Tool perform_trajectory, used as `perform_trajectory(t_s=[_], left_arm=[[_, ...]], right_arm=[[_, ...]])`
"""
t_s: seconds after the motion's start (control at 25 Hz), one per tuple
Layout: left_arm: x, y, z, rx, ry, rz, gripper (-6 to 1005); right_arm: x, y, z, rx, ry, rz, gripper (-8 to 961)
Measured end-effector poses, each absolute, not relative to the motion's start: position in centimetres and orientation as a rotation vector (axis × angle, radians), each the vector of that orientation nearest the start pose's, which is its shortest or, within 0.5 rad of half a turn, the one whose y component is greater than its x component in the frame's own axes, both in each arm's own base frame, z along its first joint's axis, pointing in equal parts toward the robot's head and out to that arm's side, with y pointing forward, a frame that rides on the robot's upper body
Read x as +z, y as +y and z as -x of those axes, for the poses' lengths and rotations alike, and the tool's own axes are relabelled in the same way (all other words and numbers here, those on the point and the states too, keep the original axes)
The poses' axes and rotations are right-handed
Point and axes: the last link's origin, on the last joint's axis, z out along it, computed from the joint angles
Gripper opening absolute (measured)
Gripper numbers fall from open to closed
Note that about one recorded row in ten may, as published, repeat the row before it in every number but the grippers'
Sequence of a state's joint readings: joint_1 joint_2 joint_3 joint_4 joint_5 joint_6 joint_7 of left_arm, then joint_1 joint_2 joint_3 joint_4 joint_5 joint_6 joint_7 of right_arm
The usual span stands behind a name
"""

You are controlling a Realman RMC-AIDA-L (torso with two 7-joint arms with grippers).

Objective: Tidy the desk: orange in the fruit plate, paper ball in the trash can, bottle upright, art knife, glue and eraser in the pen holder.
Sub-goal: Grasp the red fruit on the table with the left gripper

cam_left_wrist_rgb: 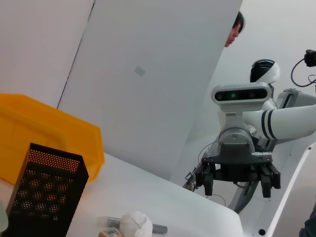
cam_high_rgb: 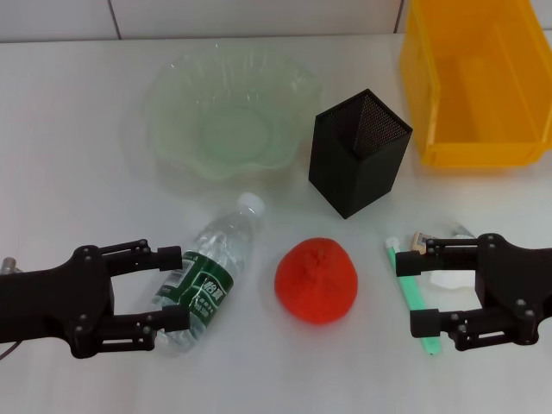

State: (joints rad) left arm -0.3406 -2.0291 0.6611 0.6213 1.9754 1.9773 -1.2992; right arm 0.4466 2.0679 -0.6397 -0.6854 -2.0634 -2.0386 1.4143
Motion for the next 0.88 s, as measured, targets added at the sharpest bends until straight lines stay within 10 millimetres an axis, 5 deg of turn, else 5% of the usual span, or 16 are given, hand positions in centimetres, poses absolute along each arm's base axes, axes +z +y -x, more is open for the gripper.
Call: perform_trajectory(t_s=[0.88], left_arm=[[3.7,25.4,27.9,-0.946,-0.770,2.886,775]], right_arm=[[1.9,25.8,-26.3,0.976,0.667,2.984,758]])
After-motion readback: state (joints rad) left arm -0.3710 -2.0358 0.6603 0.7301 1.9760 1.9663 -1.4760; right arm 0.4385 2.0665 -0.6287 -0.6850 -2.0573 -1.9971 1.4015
